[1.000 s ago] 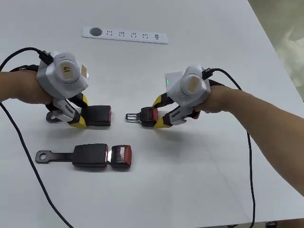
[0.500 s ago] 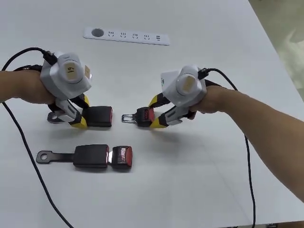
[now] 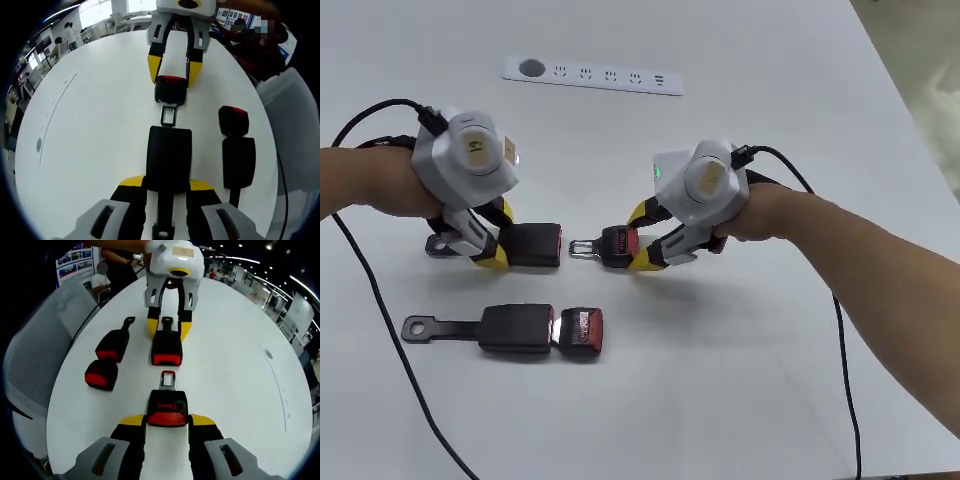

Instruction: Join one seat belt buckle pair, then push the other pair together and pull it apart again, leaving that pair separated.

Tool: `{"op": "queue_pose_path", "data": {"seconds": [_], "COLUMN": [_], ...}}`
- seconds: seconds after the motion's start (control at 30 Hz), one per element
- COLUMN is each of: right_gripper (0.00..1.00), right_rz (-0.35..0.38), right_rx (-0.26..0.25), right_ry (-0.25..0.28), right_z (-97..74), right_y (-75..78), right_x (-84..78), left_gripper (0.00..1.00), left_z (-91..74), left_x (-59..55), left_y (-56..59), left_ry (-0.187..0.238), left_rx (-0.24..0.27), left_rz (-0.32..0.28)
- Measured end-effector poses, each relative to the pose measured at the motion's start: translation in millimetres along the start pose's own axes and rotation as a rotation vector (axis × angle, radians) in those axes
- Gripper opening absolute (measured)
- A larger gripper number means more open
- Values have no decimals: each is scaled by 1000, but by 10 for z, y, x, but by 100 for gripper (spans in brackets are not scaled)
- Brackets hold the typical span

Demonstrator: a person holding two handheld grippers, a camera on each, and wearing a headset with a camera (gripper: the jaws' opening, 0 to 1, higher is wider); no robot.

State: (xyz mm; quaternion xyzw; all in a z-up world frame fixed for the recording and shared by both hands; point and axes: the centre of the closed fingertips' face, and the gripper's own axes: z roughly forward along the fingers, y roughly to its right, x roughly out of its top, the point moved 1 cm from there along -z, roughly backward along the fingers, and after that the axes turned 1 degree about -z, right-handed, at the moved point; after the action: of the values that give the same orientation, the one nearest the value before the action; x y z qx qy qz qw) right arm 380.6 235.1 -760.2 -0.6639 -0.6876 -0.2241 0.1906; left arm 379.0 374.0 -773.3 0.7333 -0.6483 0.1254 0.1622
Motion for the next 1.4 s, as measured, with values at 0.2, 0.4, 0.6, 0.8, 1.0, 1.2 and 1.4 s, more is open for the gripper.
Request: {"op": "queue_pose_path", "data": {"seconds": [0.2,0.4,0.6,0.8,1.0,1.2,1.4], "right_gripper": [29,29,29,29,29,29,28], "right_rz": [-2,-2,-3,0,-4,29,40], "right_rx": [4,6,9,13,3,-28,-29], "right_ry": [7,5,9,17,18,28,30], "right_z": [42,78,100,152,209,228,234], "right_y": [-14,0,-16,-20,-30,15,18], "right_x": [44,56,97,130,186,204,210], "left_gripper": [31,31,31,31,31,31,31], "left_z": [6,5,7,14,13,11,16], "left_x": [-1,3,9,5,4,-1,-12], "left_y": [-2,1,5,2,3,4,-24], "left_ry": [1,5,6,12,15,35,45], "left_rx": [0,0,0,2,1,22,24], "left_rz": [0,-4,-5,-9,-14,-16,-17]}}
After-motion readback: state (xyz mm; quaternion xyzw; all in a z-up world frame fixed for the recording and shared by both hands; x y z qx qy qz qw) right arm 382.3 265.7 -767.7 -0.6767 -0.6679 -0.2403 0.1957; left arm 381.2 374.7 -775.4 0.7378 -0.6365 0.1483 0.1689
